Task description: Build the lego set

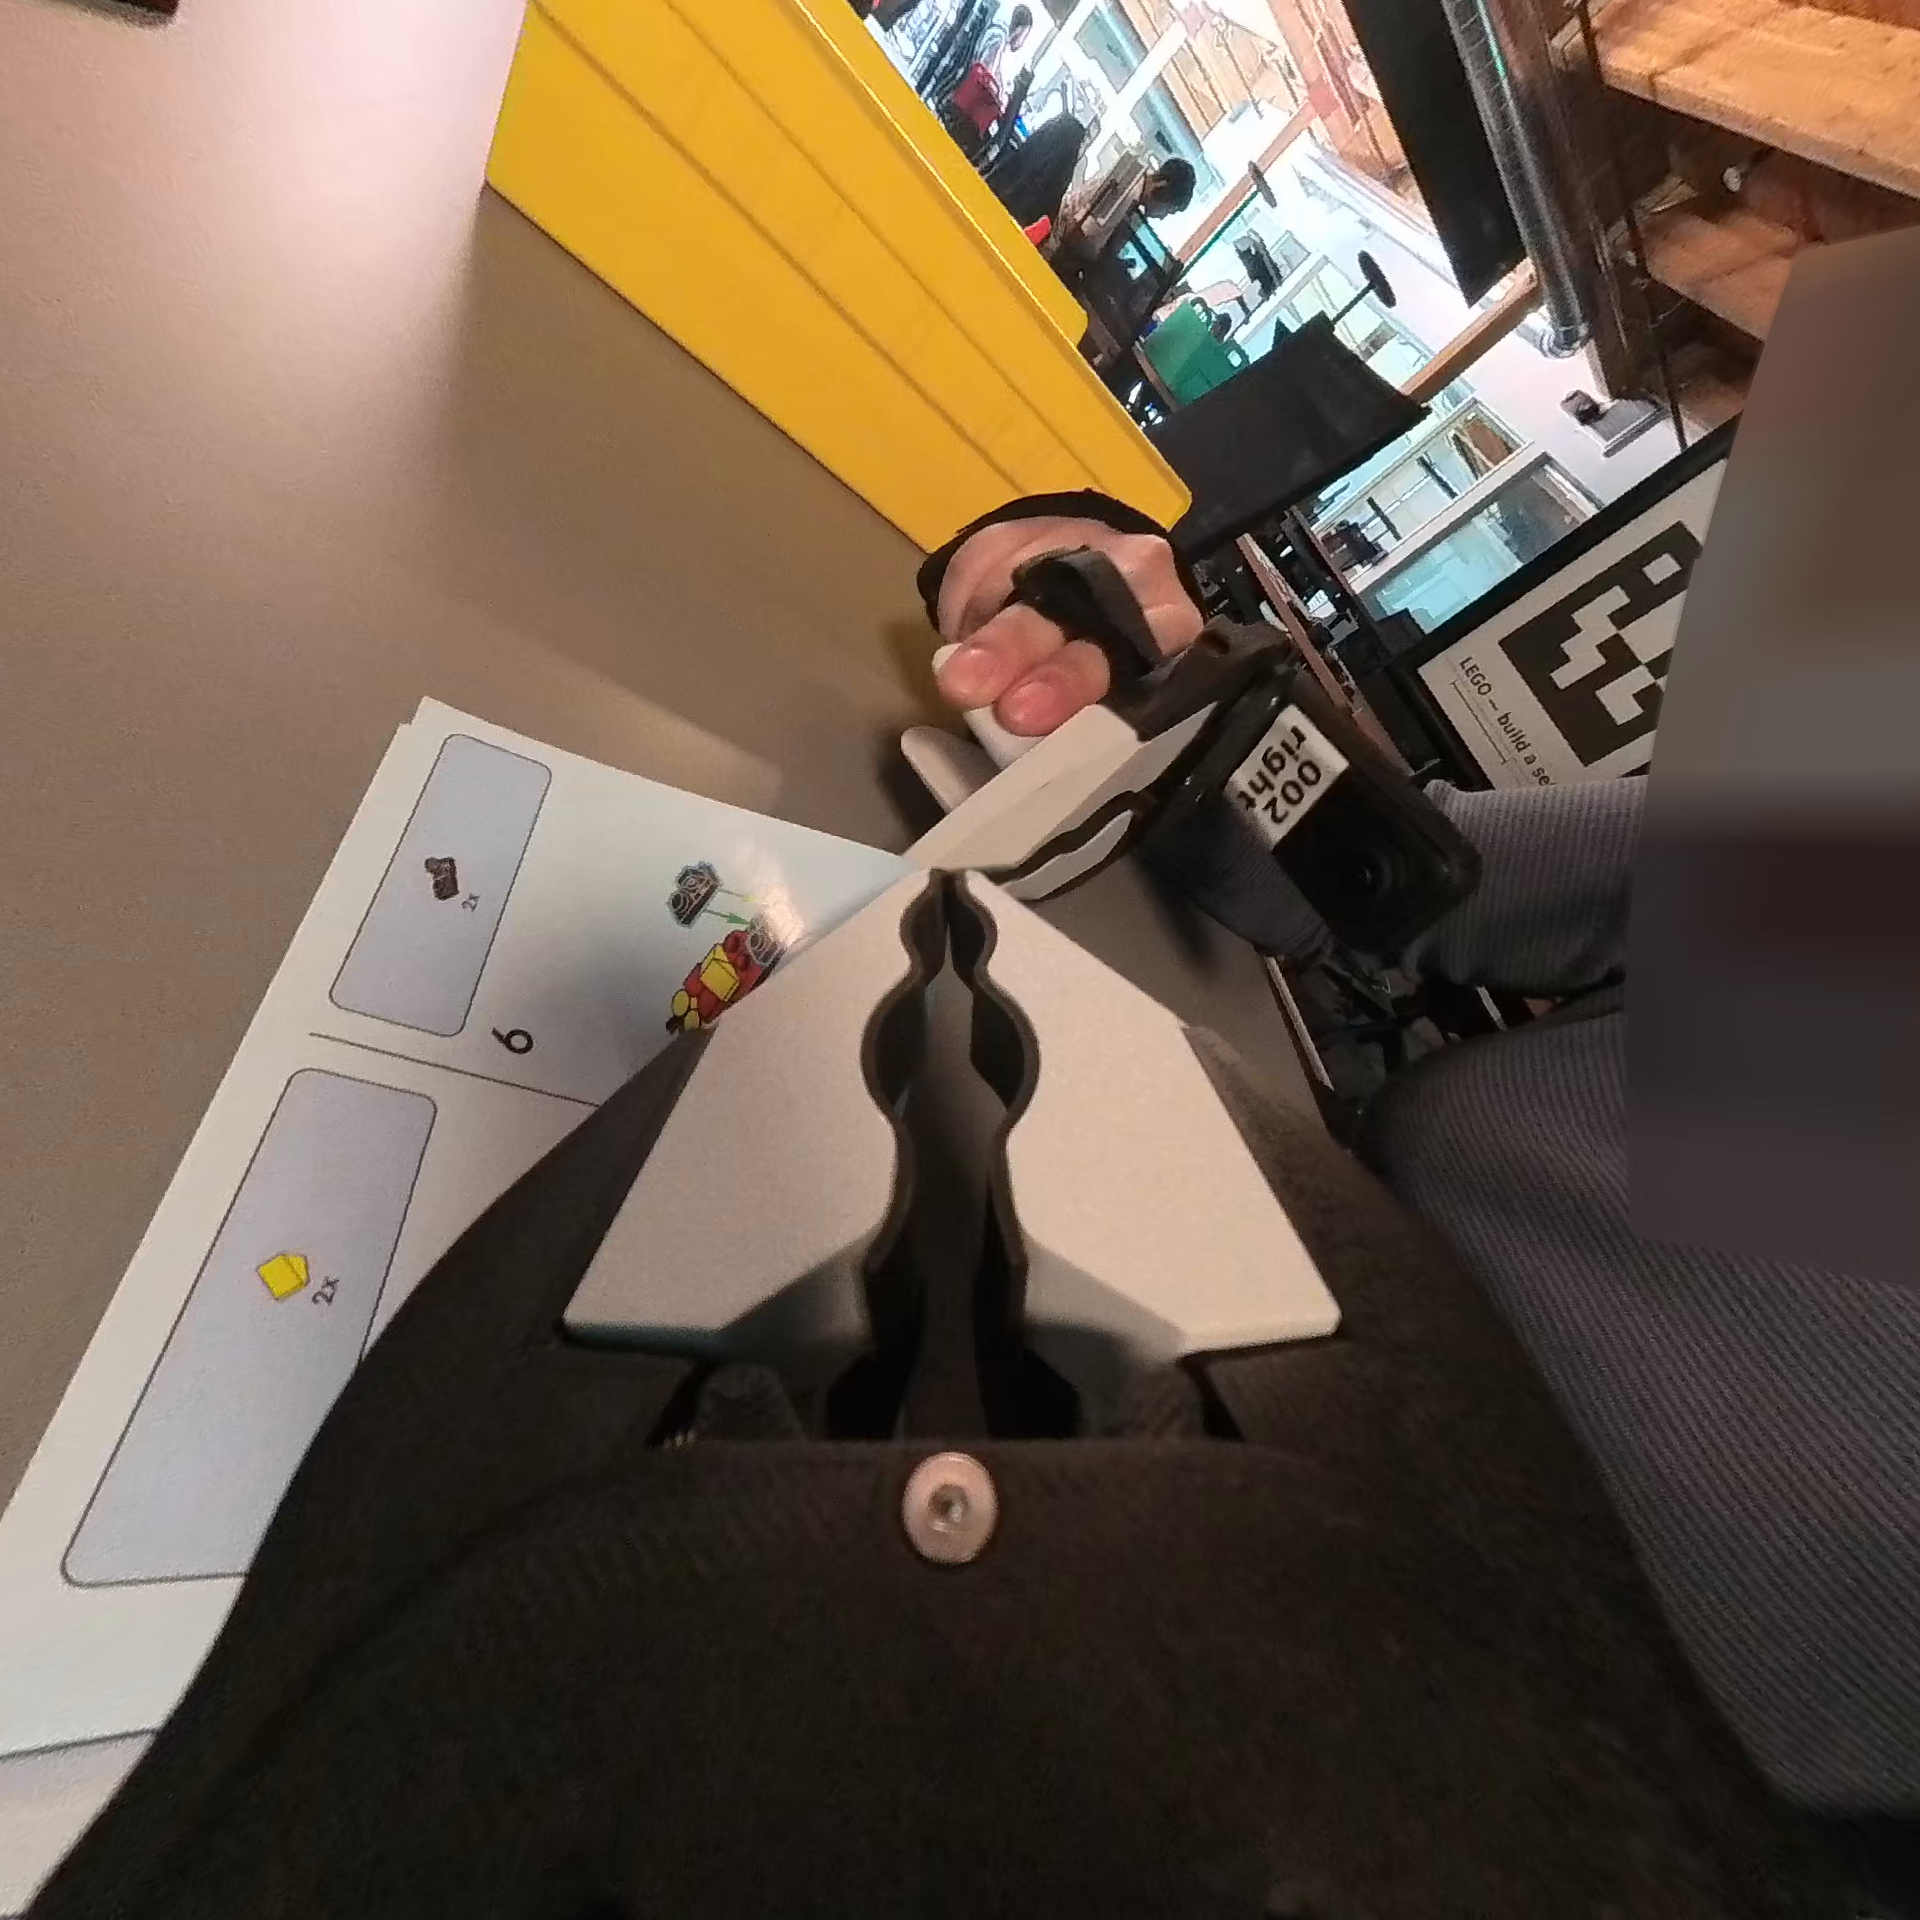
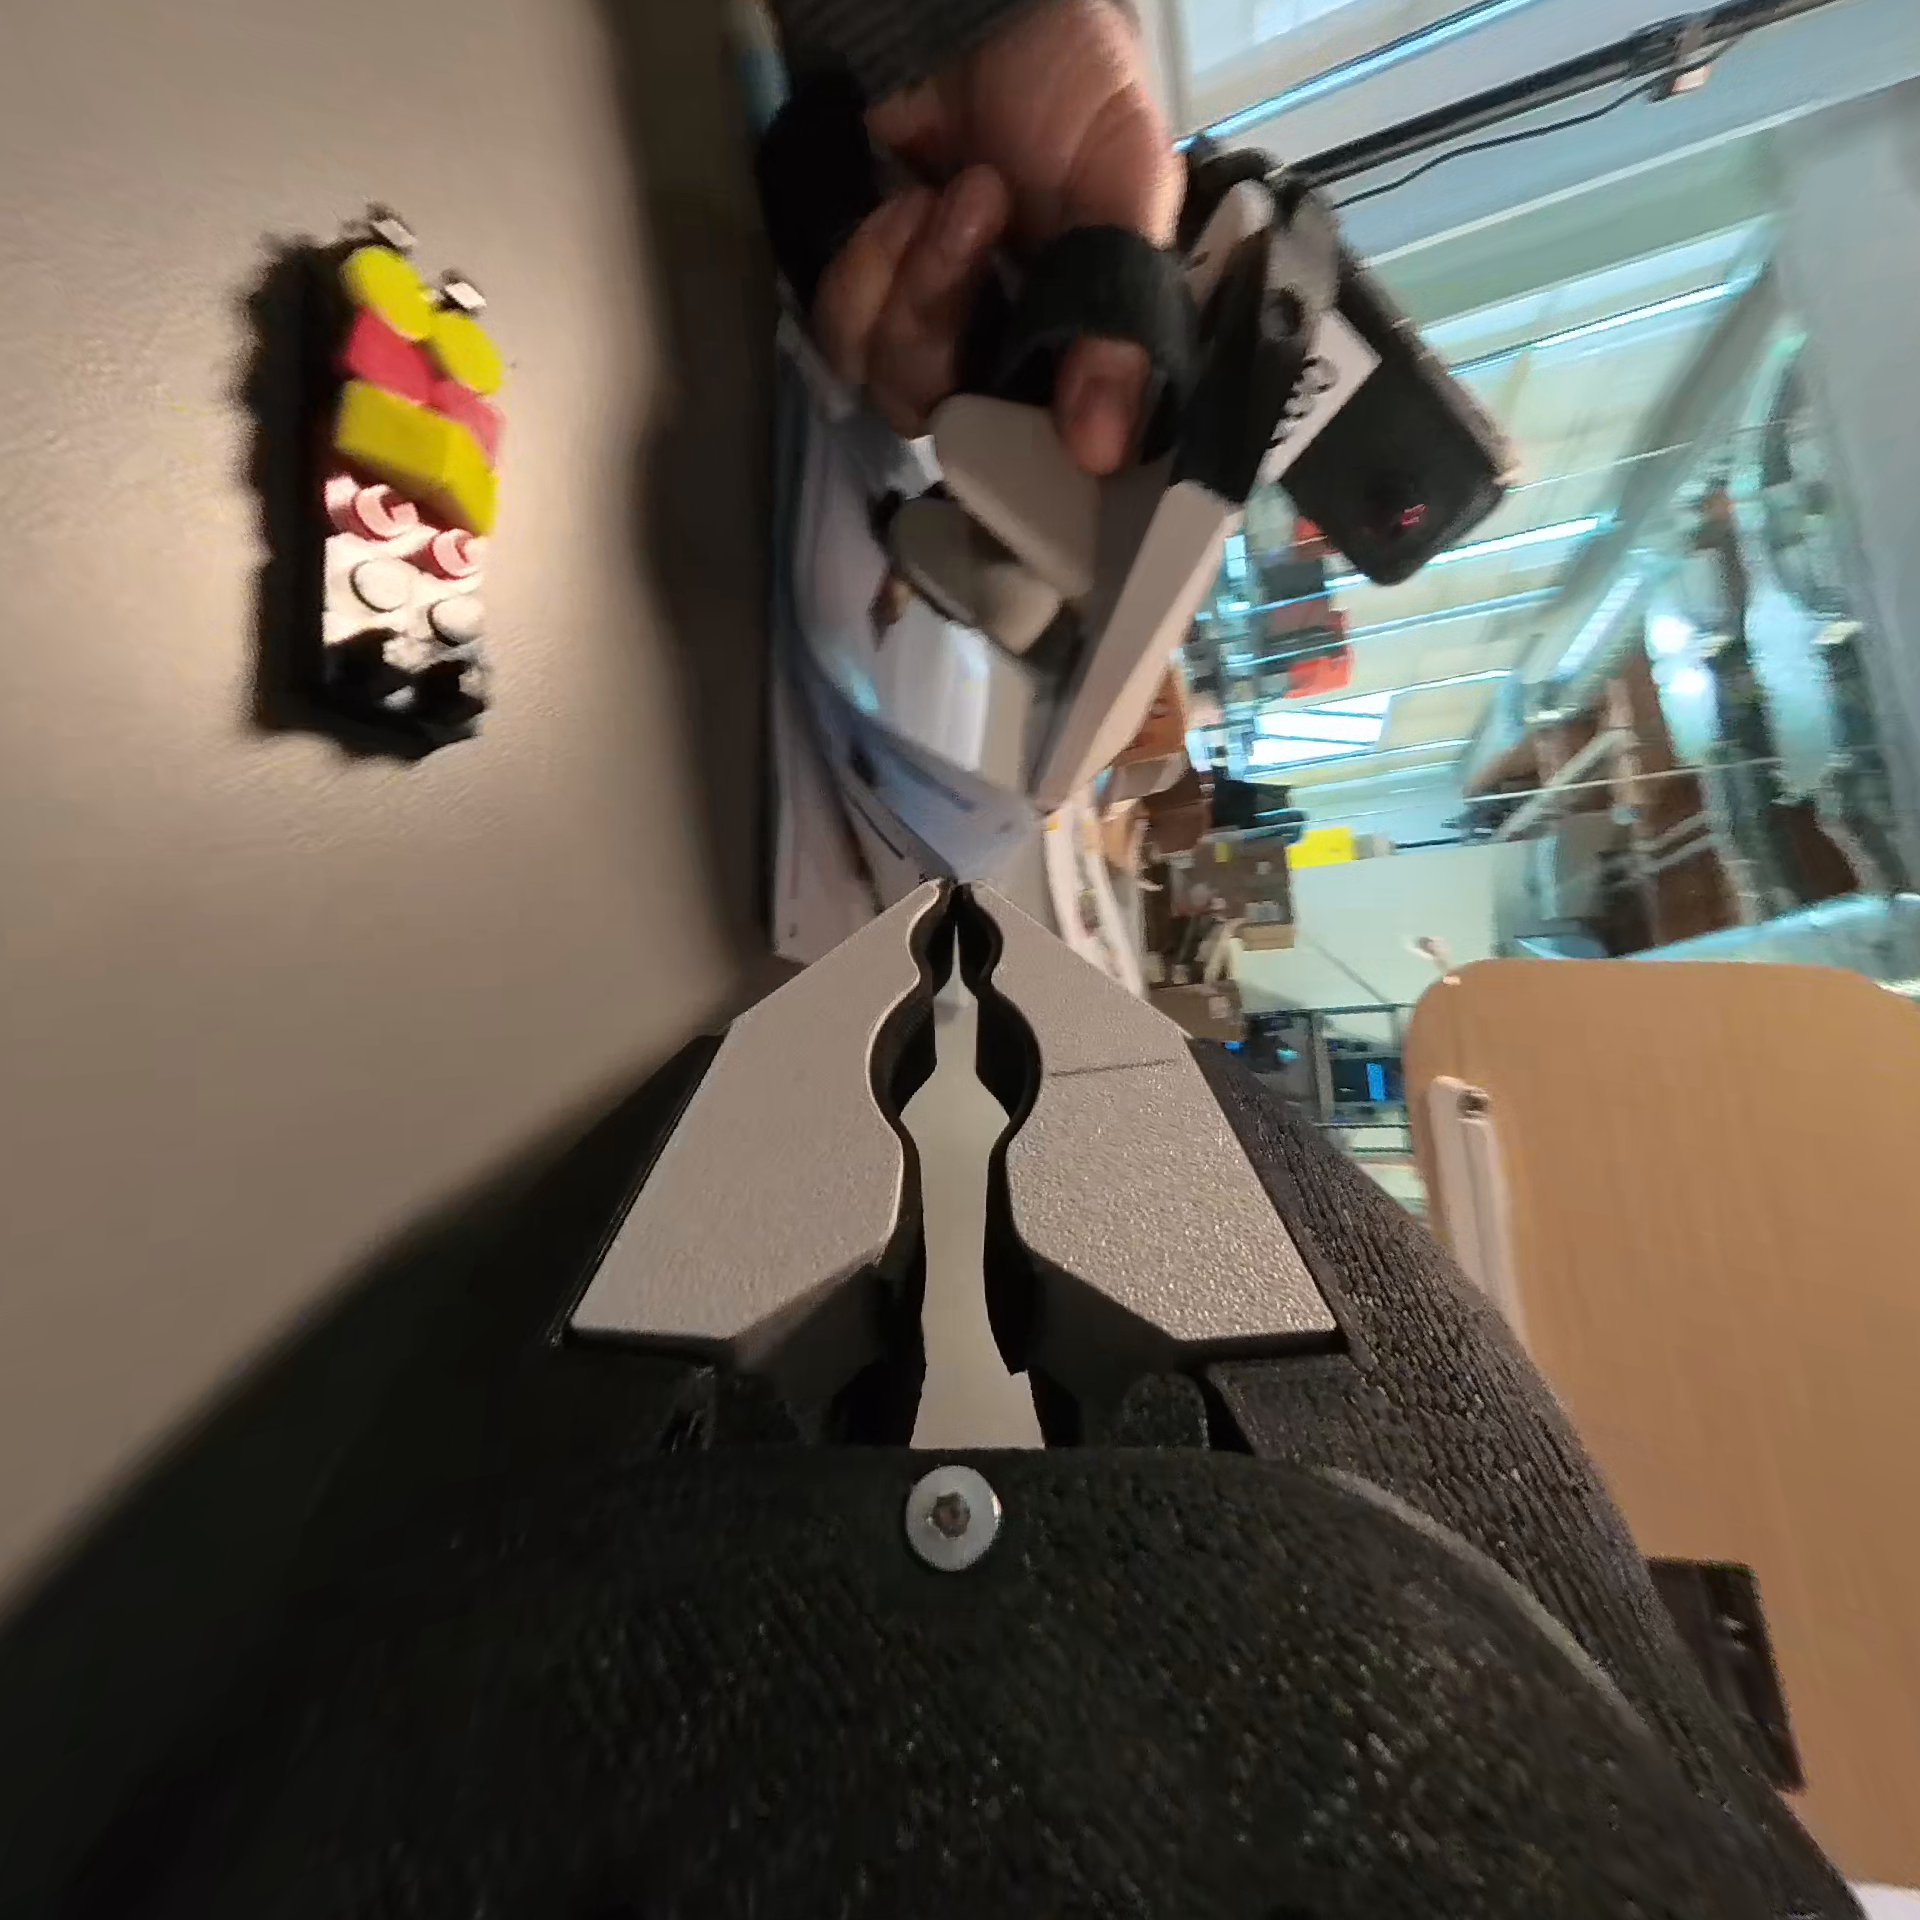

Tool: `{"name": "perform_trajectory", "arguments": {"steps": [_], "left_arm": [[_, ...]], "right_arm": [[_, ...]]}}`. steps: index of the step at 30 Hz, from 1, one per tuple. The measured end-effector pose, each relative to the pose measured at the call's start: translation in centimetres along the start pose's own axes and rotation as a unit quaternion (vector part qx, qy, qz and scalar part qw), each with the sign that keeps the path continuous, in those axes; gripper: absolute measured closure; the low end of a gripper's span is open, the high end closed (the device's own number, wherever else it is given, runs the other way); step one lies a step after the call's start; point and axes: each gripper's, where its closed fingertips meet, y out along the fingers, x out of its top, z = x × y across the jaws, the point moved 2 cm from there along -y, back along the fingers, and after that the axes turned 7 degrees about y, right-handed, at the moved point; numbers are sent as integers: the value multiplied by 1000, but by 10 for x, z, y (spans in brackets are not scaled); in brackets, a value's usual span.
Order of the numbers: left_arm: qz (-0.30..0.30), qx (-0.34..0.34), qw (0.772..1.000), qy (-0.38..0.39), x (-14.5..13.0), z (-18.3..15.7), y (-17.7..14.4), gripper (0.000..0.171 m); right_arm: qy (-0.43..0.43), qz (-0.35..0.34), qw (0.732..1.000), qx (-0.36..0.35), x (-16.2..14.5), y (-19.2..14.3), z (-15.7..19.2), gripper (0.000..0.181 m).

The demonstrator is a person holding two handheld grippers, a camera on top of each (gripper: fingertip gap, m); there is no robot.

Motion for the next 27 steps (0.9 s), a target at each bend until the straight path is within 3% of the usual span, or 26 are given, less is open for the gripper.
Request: {"name": "perform_trajectory", "arguments": {"steps": [3,7,11,14,17,27], "left_arm": [[-1,-3,1000,1,0,-1,0,171],[0,-7,1000,4,0,-2,0,171],[-1,-16,1000,2,0,-4,-1,171],[0,-19,1000,1,0,-4,0,171],[2,-25,1000,-3,-1,-5,0,171],[26,-55,998,-17,-7,-11,3,171]], "right_arm": [[41,0,999,14,-4,-8,-5,181],[127,-24,992,-18,-10,-22,-28,181],[209,-23,977,43,-5,-9,-15,181],[180,27,981,63,-11,5,2,181],[164,35,983,80,-8,11,13,181],[39,13,999,-7,5,14,6,181]]}}
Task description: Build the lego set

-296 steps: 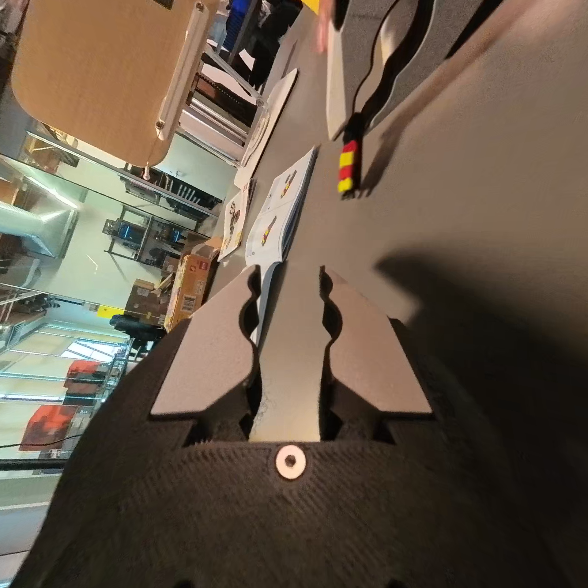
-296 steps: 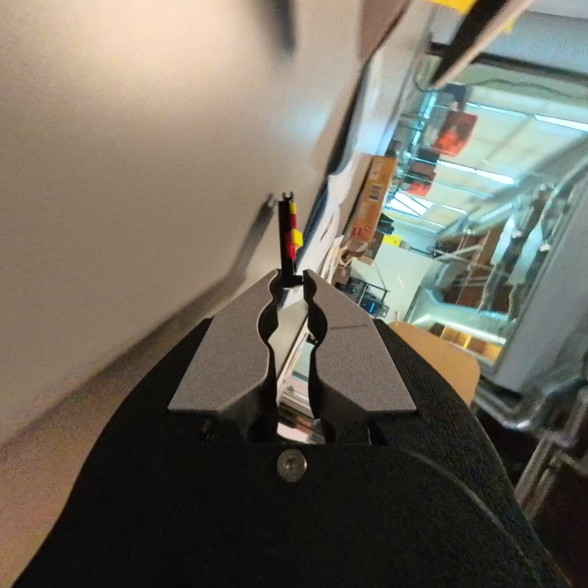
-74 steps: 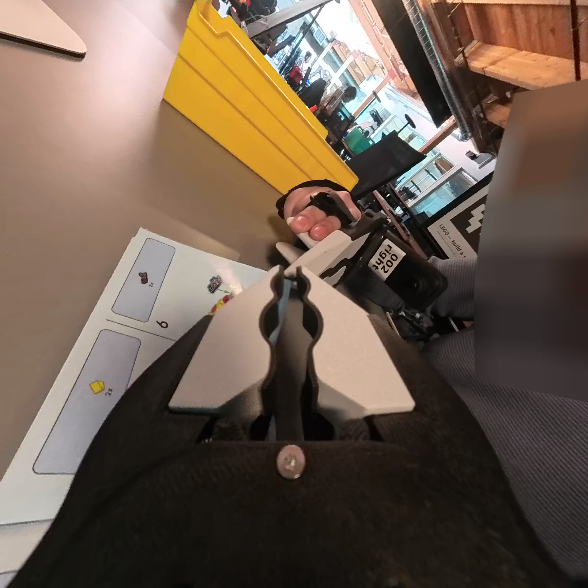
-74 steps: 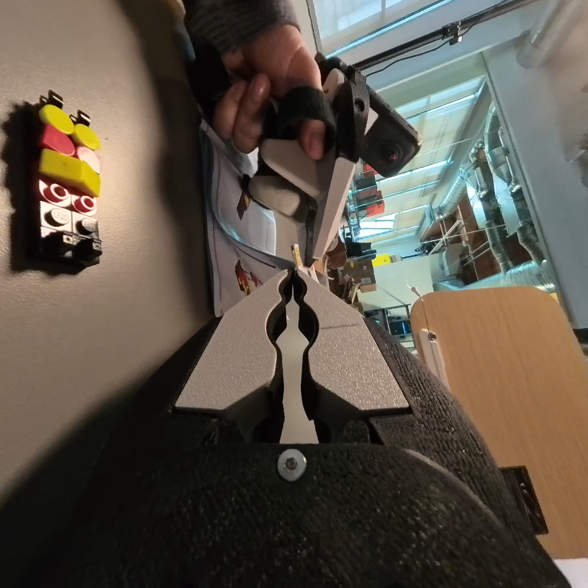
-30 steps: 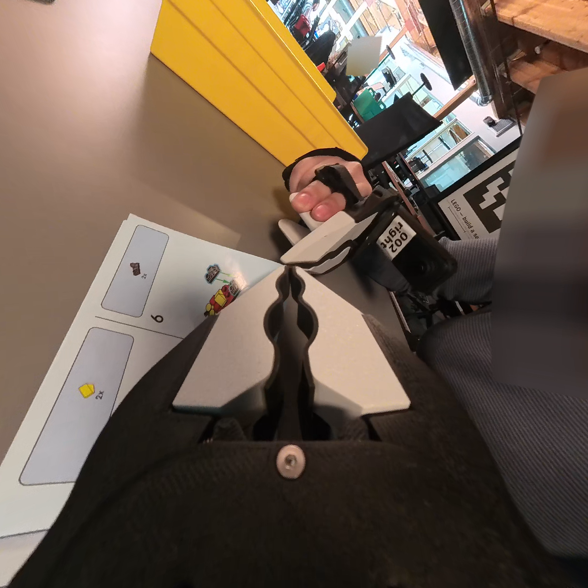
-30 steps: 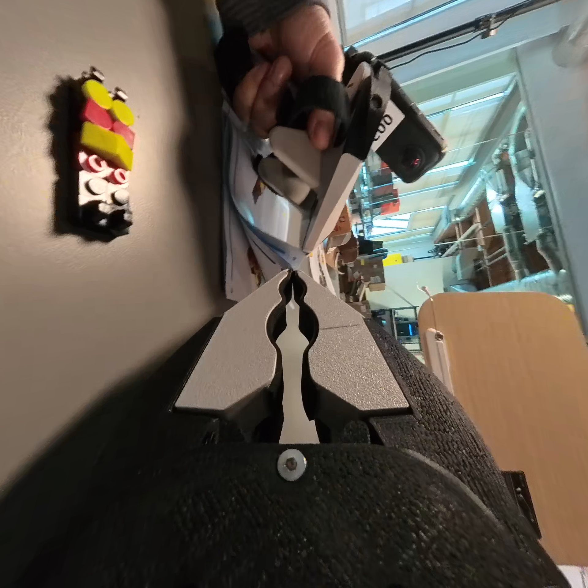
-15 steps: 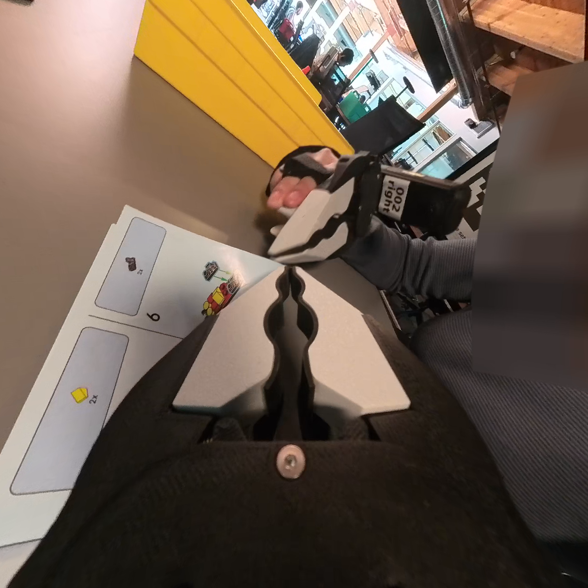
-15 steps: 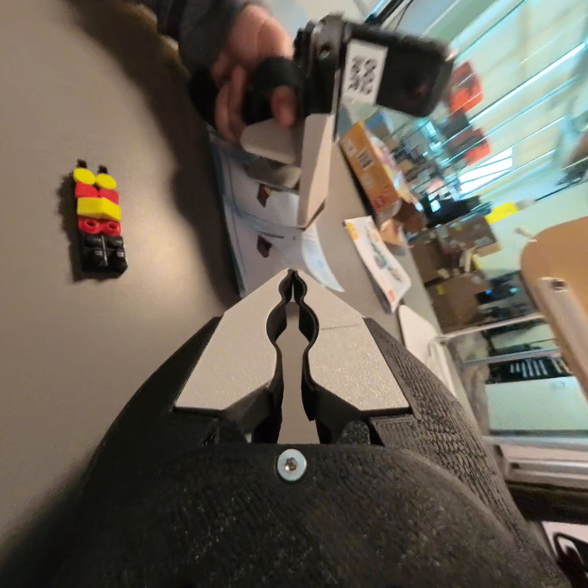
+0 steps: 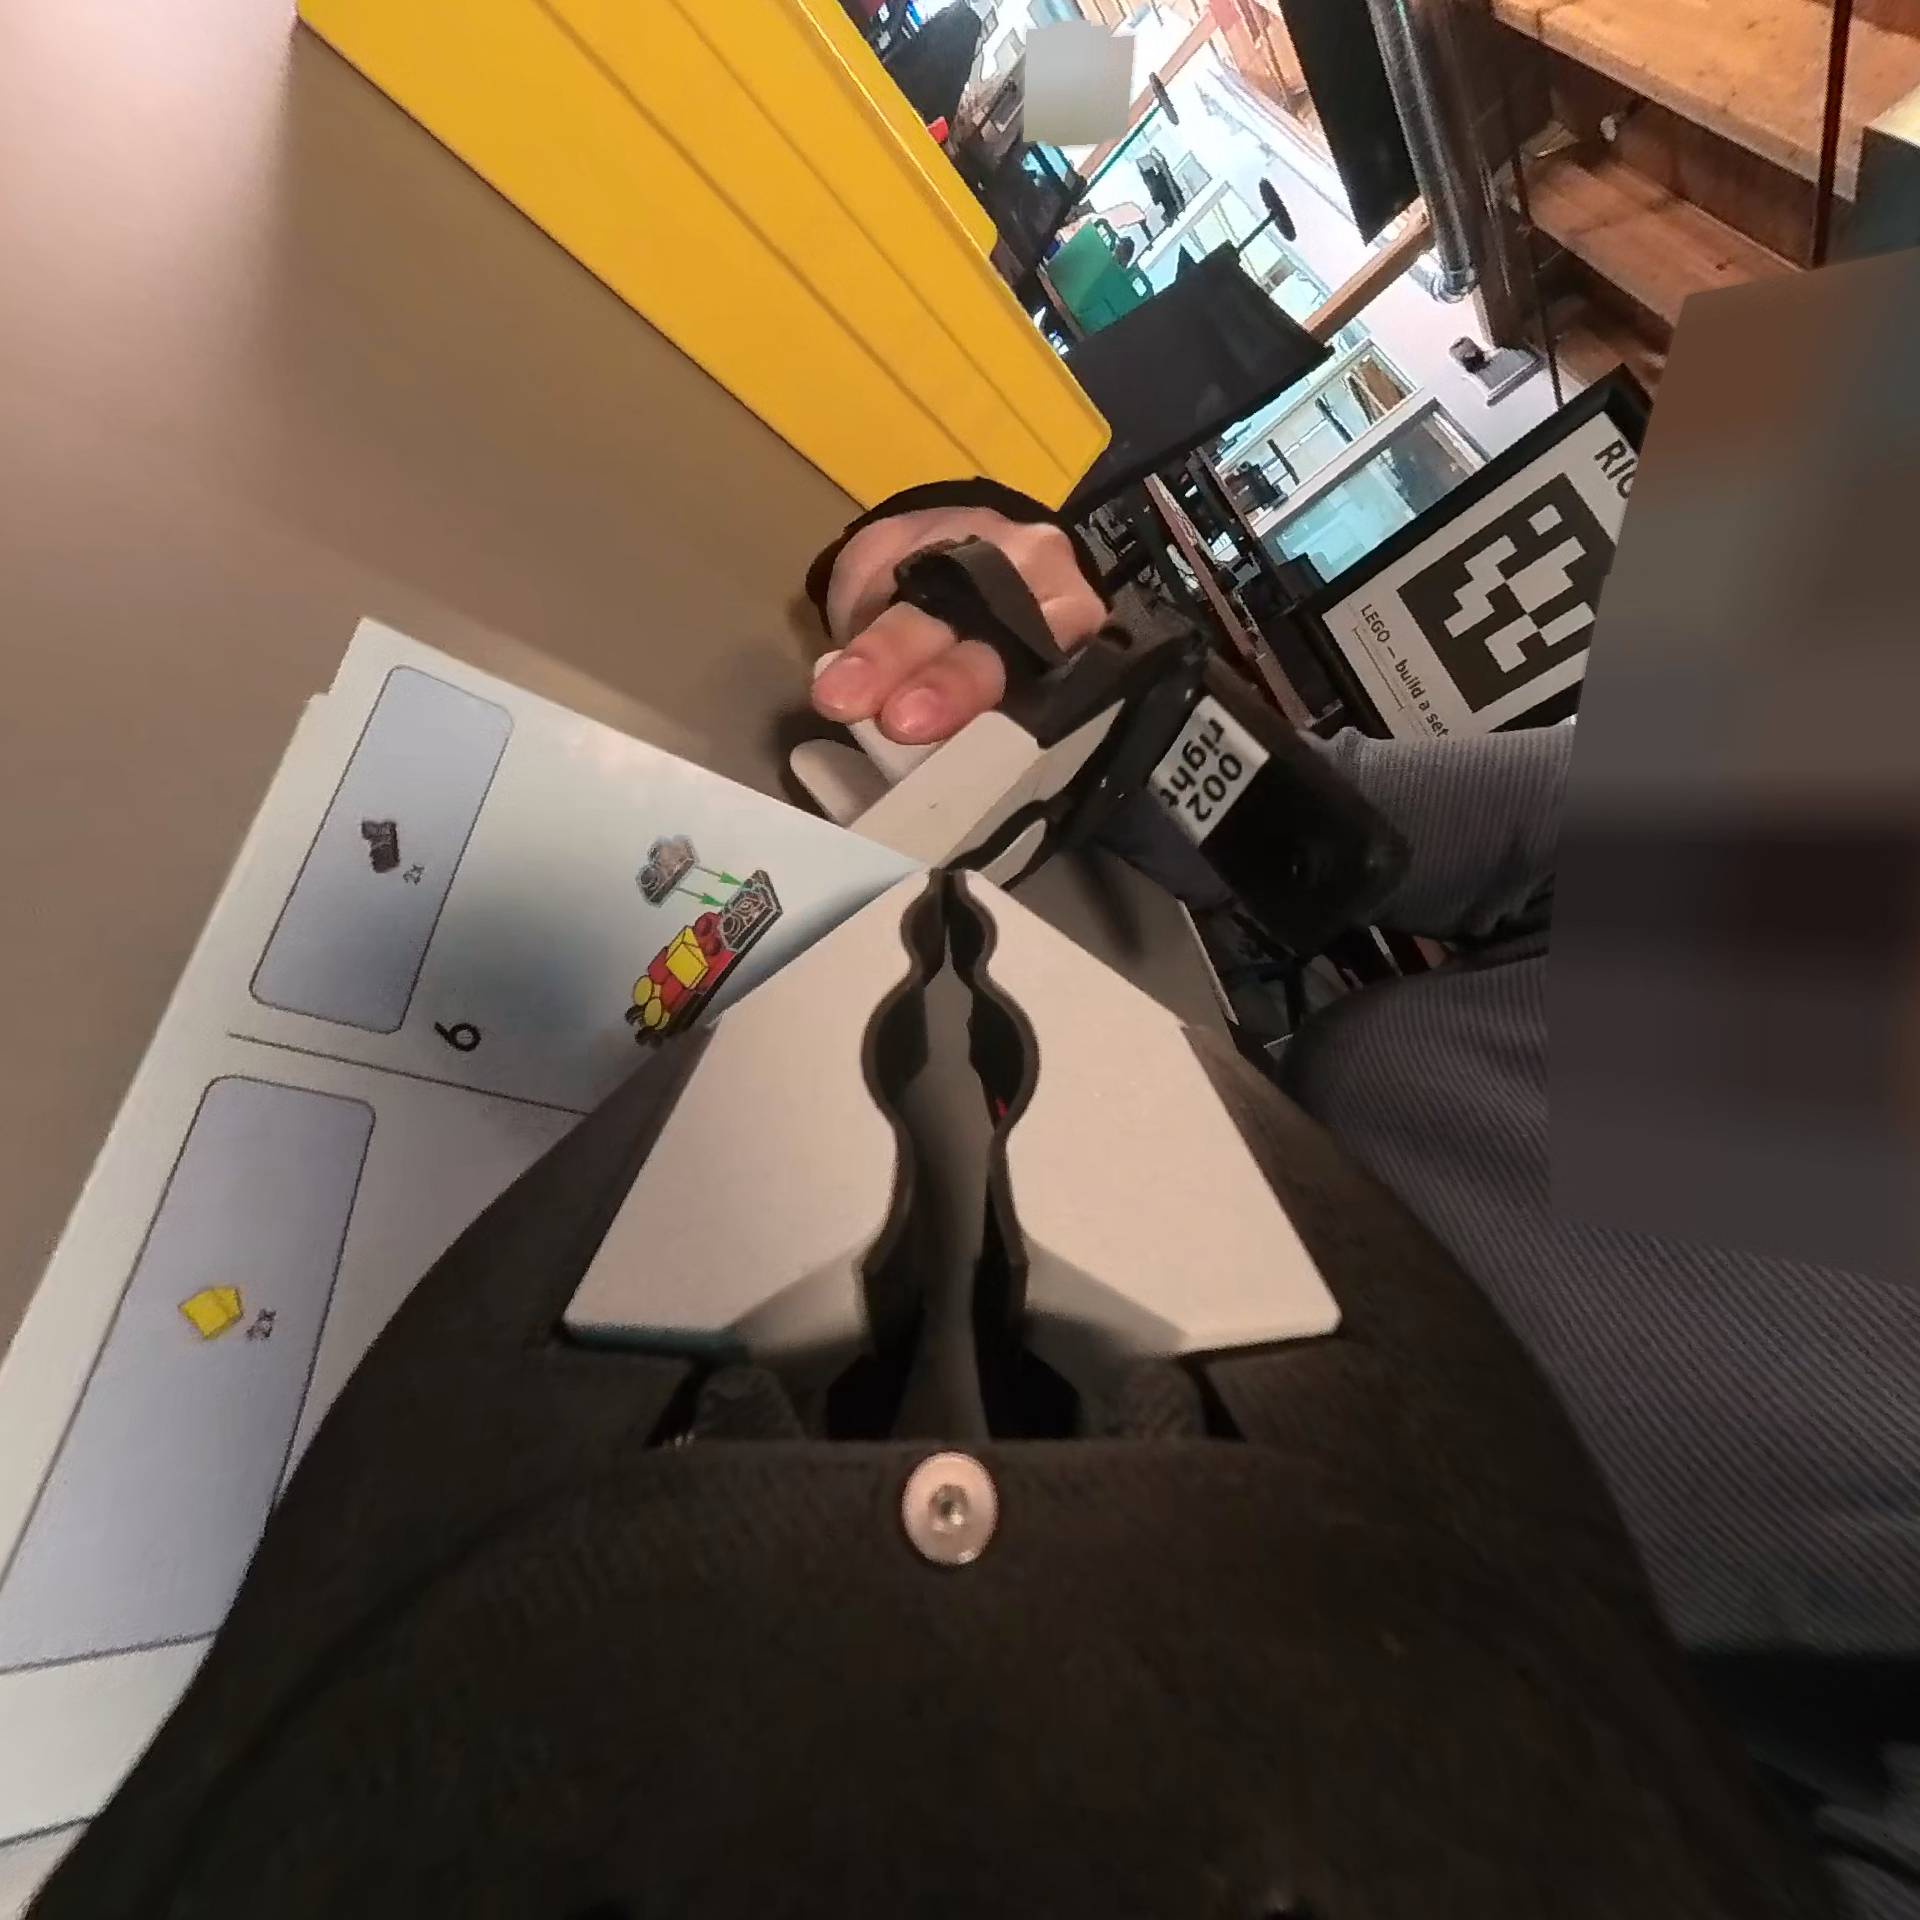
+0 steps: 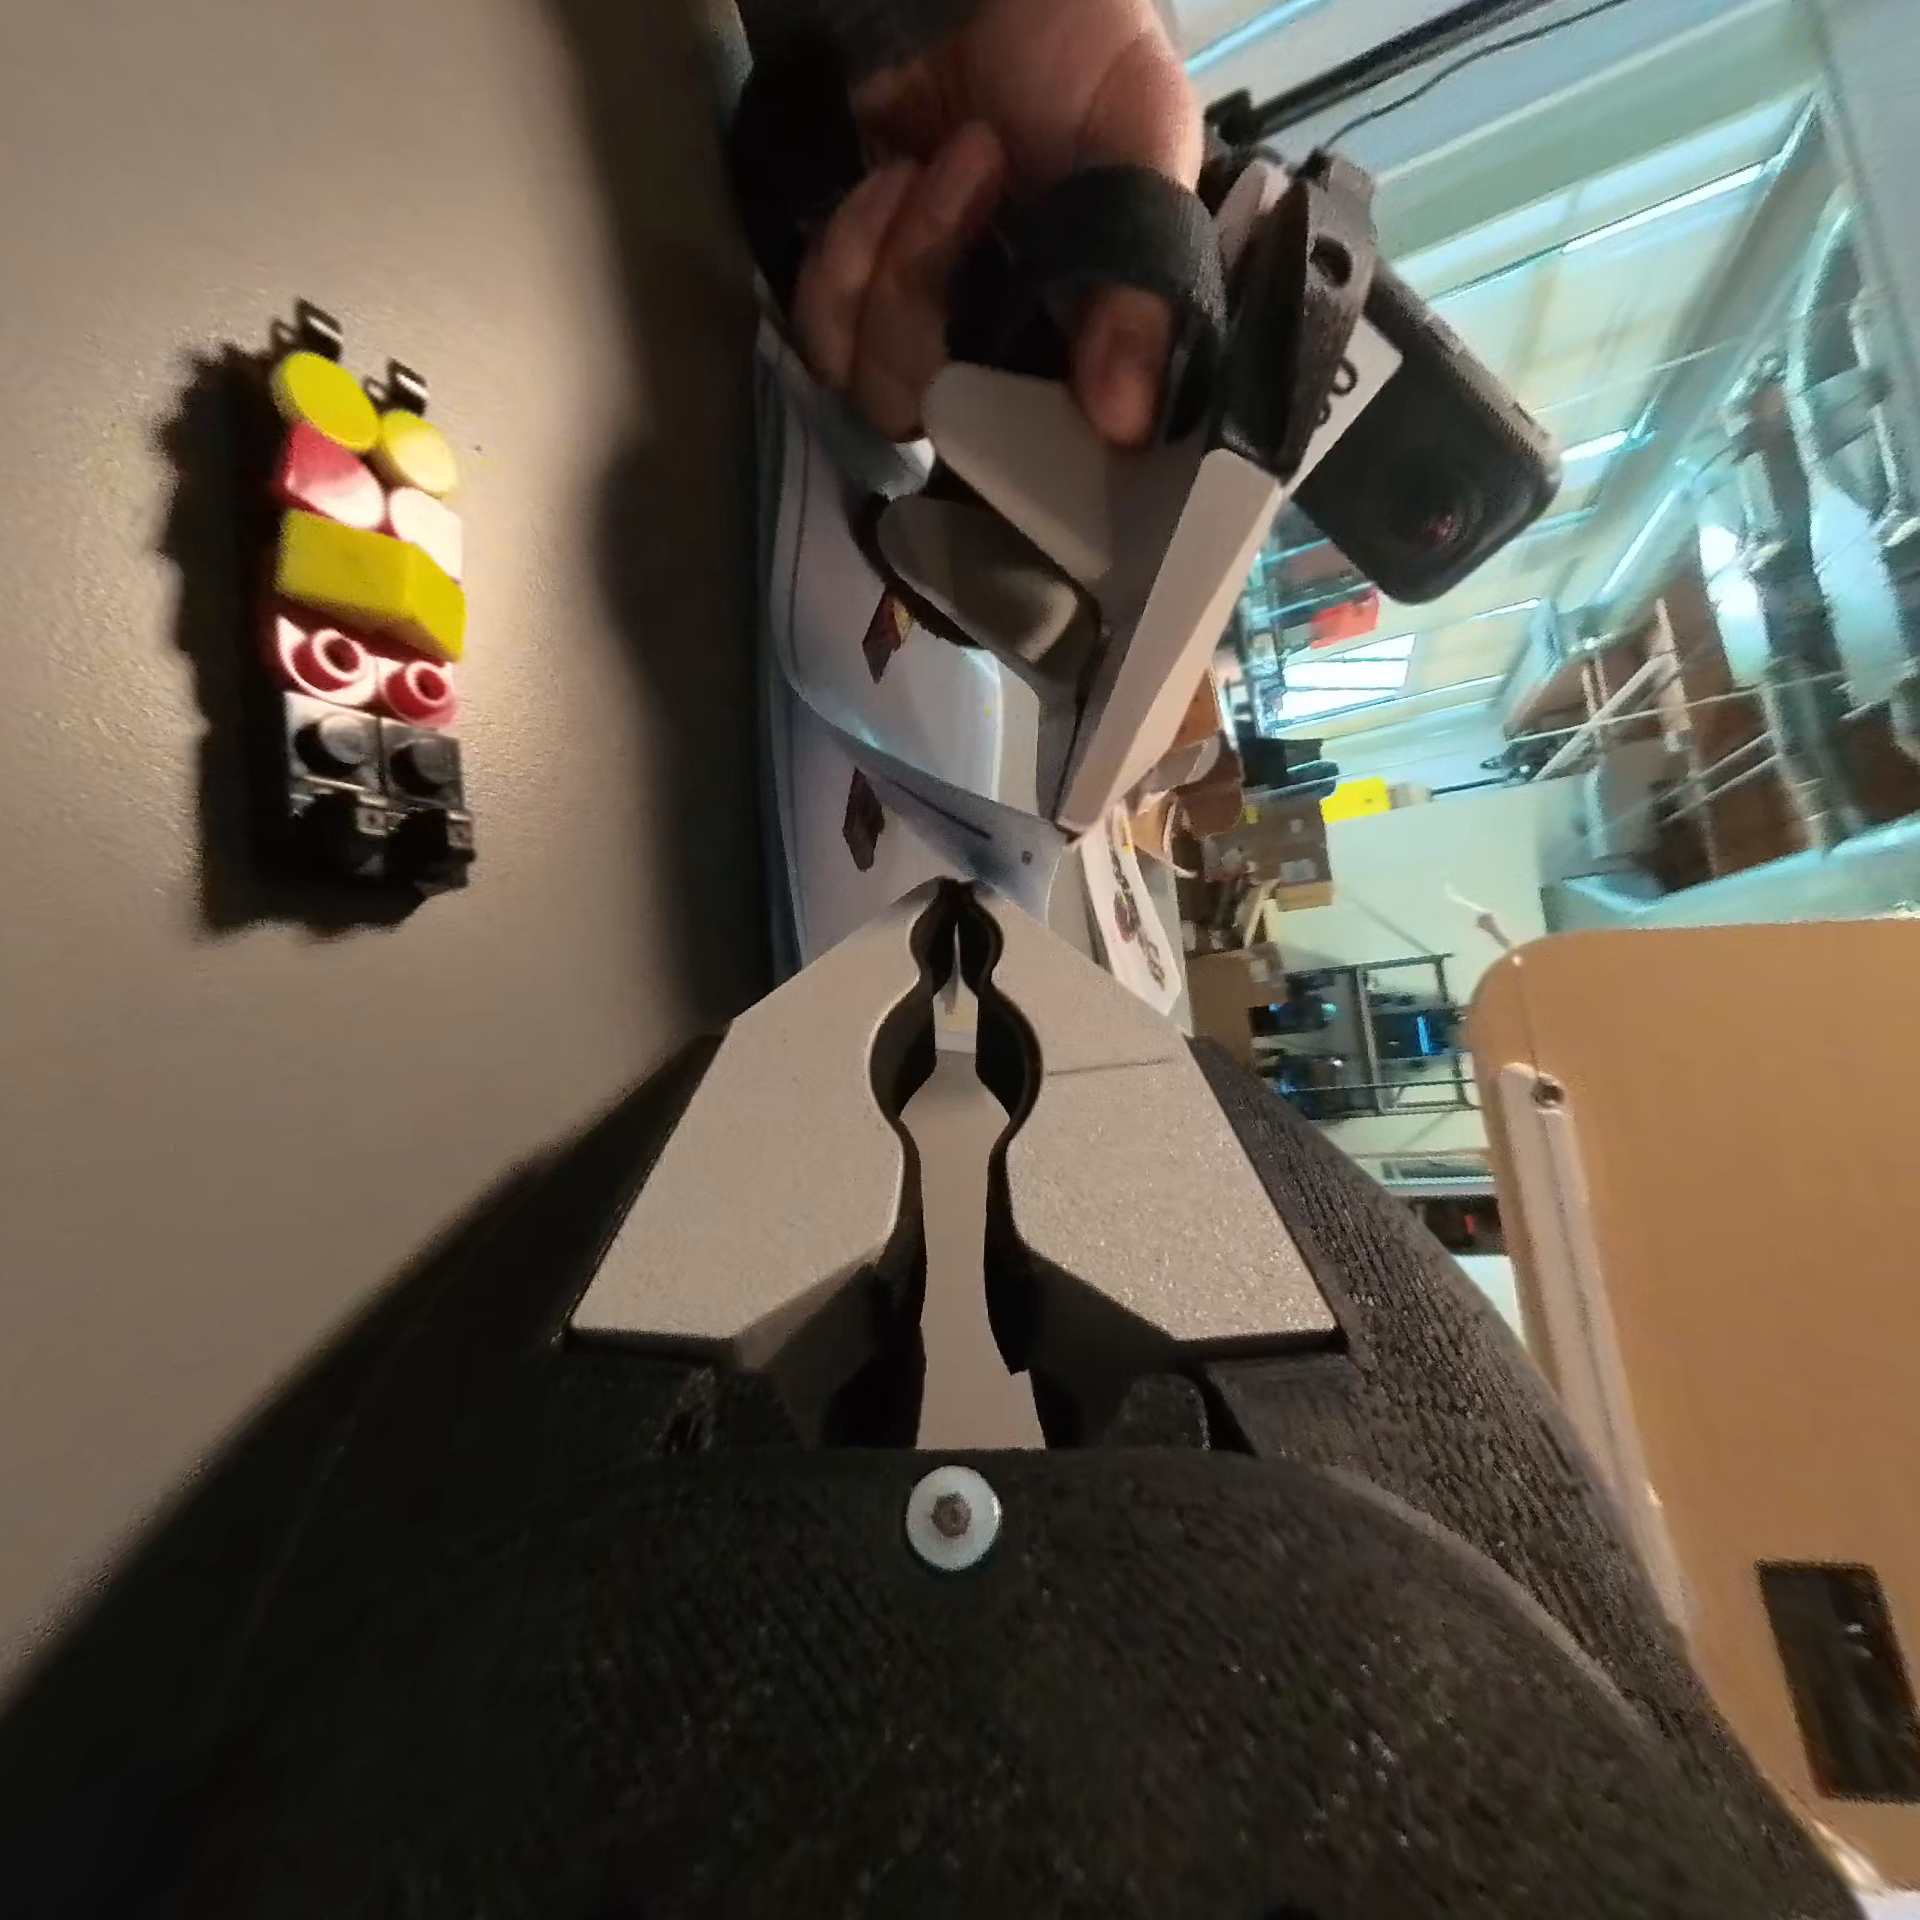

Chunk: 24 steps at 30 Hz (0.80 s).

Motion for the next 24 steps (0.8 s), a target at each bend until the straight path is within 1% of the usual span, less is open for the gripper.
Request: {"name": "perform_trajectory", "arguments": {"steps": [6,14,19,21,24], "left_arm": [[17,-26,999,-13,-5,-6,3,171],[22,-56,998,-28,-7,-12,4,171],[20,-63,997,-36,-6,-12,4,171],[18,-58,997,-40,-6,-10,4,171],[21,-24,998,-54,-6,-1,6,171]], "right_arm": [[-1,-4,1000,-7,-1,-2,-1,181],[-13,-8,1000,-12,-1,-4,-2,181],[-16,-9,1000,-13,0,-5,-1,181],[-16,-9,1000,-13,0,-5,-1,181],[-16,-7,1000,-12,-1,-5,-1,181]]}}
